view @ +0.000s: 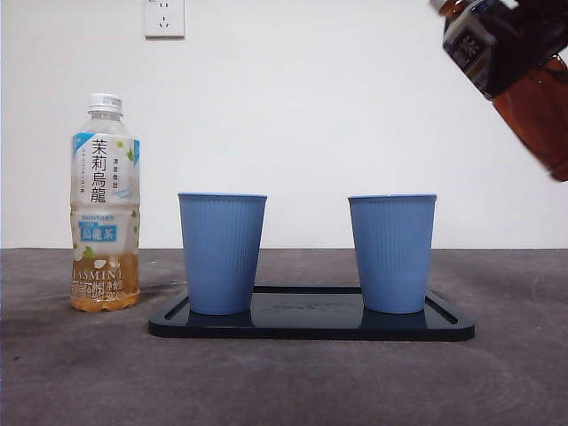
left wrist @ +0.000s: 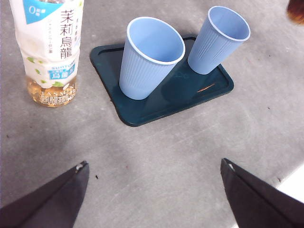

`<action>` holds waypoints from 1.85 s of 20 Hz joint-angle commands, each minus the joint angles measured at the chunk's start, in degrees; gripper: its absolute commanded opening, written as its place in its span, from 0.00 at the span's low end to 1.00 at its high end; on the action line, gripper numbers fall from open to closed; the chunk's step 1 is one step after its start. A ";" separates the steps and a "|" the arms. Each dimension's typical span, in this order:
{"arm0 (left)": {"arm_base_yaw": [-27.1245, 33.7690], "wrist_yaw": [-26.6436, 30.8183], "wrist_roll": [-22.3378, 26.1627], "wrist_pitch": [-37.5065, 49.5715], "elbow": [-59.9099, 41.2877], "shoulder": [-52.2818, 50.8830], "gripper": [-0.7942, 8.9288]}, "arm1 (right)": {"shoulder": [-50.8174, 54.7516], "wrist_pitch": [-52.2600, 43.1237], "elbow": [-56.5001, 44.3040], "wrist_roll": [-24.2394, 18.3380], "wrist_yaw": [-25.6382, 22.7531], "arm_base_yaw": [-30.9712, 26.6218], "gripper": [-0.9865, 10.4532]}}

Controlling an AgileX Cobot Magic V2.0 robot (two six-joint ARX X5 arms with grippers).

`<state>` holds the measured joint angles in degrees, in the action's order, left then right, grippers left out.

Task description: Pour the drink into the cup

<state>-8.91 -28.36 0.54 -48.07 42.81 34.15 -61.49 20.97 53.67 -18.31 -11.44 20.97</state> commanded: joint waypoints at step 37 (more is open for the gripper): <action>-0.17 0.02 0.28 0.48 1.18 0.28 0.54 | -20.24 -59.45 -24.22 21.00 14.19 -8.52 0.32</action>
<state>-8.91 -28.34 0.54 -48.07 42.81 34.15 -81.52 -36.45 28.32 3.64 2.87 12.32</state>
